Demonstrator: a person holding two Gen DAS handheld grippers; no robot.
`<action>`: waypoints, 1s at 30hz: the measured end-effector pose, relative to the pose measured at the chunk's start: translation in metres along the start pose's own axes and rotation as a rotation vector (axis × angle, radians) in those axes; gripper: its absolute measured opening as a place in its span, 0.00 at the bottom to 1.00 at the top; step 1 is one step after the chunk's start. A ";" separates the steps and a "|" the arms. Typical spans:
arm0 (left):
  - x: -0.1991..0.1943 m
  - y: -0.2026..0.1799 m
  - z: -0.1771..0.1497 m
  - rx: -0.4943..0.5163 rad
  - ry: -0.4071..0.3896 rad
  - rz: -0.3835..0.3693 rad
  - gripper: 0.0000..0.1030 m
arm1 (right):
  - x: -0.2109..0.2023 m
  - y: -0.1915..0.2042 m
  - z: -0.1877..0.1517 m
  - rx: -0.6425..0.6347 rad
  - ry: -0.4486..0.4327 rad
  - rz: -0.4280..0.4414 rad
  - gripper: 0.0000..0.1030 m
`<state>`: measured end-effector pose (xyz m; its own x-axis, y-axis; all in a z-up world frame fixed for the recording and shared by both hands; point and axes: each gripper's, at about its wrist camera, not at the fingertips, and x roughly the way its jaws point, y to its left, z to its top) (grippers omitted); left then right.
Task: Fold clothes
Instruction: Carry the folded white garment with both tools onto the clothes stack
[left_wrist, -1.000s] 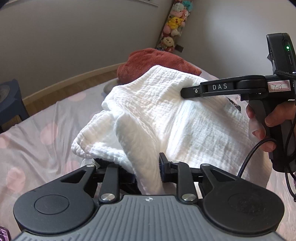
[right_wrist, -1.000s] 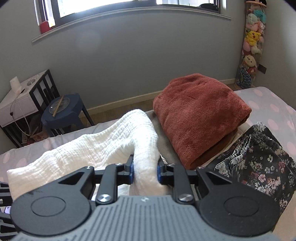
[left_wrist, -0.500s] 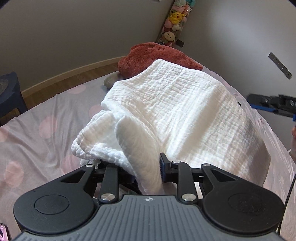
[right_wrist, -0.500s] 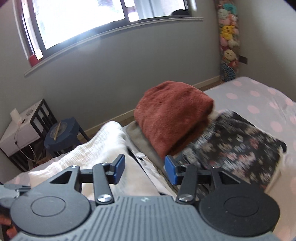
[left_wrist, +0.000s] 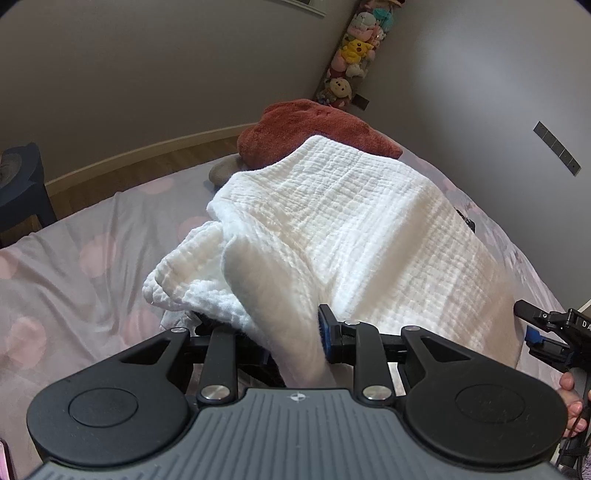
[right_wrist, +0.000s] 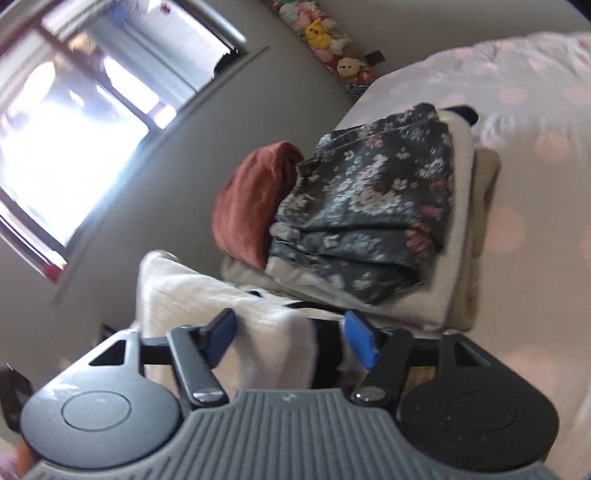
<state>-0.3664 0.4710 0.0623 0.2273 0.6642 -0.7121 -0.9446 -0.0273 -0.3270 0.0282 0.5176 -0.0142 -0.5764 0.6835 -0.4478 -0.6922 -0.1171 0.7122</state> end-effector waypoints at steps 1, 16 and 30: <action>-0.002 0.000 0.000 0.007 -0.012 0.004 0.21 | -0.002 0.007 0.001 -0.011 -0.007 0.010 0.30; -0.018 -0.006 0.001 -0.060 -0.130 -0.016 0.16 | 0.013 0.072 0.045 -0.097 -0.101 -0.250 0.13; -0.005 0.026 -0.015 -0.015 -0.132 0.001 0.46 | 0.044 0.037 0.018 -0.090 -0.063 -0.390 0.24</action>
<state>-0.3884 0.4558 0.0480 0.1928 0.7565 -0.6250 -0.9409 -0.0383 -0.3366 -0.0146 0.5560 0.0019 -0.2372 0.7316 -0.6392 -0.8906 0.0992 0.4439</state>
